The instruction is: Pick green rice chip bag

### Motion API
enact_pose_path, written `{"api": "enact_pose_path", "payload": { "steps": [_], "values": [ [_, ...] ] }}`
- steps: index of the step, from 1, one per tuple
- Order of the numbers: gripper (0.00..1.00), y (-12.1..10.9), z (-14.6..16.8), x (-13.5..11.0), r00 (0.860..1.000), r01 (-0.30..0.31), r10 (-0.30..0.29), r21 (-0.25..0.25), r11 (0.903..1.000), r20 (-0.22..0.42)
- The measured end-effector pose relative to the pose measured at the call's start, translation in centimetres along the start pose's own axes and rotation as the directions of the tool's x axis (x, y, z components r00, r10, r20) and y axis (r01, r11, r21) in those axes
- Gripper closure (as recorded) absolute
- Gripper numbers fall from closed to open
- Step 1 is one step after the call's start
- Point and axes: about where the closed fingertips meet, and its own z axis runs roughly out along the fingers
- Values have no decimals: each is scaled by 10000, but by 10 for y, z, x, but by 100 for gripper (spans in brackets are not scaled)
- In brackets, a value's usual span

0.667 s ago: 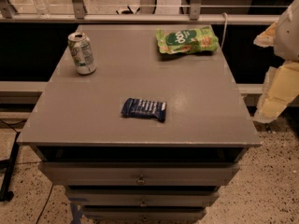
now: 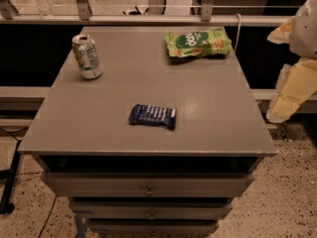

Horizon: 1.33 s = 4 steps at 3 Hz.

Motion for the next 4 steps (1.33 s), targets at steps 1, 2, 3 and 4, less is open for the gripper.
{"api": "enact_pose_path", "payload": {
  "steps": [1,2,3,4],
  "values": [
    [0,-32,7,-12,9934,-238,206,271,9994,1127],
    [0,-74,18,-34,9723,-417,245,694,9967,2325],
    [0,-108,31,-47,9447,-1076,643,1190,9870,3215],
    [0,-127,25,-55,9332,-1285,550,1868,9740,3552]
  ]
}}
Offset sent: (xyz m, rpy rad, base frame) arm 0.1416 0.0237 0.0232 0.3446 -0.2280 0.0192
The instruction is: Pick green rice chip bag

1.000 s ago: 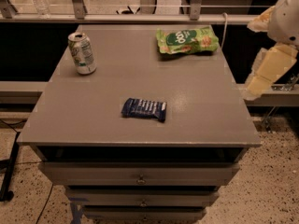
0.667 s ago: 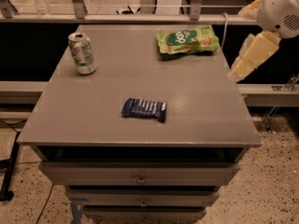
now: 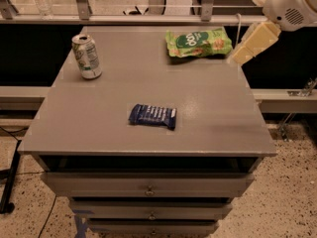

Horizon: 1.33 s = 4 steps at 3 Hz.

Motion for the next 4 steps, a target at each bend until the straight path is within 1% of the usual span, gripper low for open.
{"api": "enact_pose_path", "payload": {
  "steps": [1,2,3,4],
  "values": [
    [0,0,0,0,10000,1,-1,-1,10000,0],
    [0,-31,11,2,9994,-283,298,720,9970,-195],
    [0,-77,36,8,9945,-556,685,1550,9863,-794],
    [0,-115,71,17,9858,-673,973,2084,9757,-1371]
  ]
}}
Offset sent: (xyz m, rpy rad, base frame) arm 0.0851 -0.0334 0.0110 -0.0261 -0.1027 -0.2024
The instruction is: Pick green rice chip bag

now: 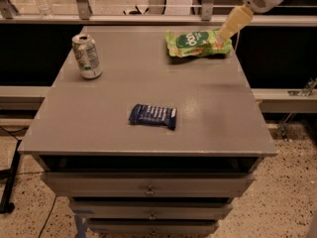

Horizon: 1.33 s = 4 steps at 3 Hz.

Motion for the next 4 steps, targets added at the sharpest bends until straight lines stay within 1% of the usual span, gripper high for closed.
{"api": "enact_pose_path", "payload": {
  "steps": [1,2,3,4],
  "values": [
    [0,-15,49,-2,9986,-141,150,184,9997,-510],
    [0,-15,91,-7,9955,-99,118,203,9997,-943],
    [0,-7,125,-9,9919,-81,88,64,9999,-1268],
    [0,6,149,-6,9893,-237,203,-217,9995,-1445]
  ]
}}
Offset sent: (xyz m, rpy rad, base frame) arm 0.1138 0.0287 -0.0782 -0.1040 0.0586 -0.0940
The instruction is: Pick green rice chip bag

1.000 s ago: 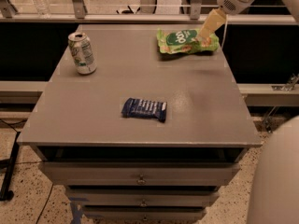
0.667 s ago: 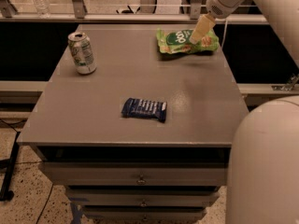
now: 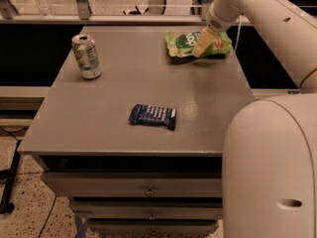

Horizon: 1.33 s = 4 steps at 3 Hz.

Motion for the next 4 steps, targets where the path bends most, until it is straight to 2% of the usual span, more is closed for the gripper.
{"api": "enact_pose_path", "payload": {
  "steps": [1,3,4],
  "values": [
    [15,9,14,1,9999,-129,129,-225,9997,7],
    [62,17,21,2,9994,-315,320,-451,9985,109],
    [85,13,16,0,9992,-308,316,-363,9989,228]
  ]
}}
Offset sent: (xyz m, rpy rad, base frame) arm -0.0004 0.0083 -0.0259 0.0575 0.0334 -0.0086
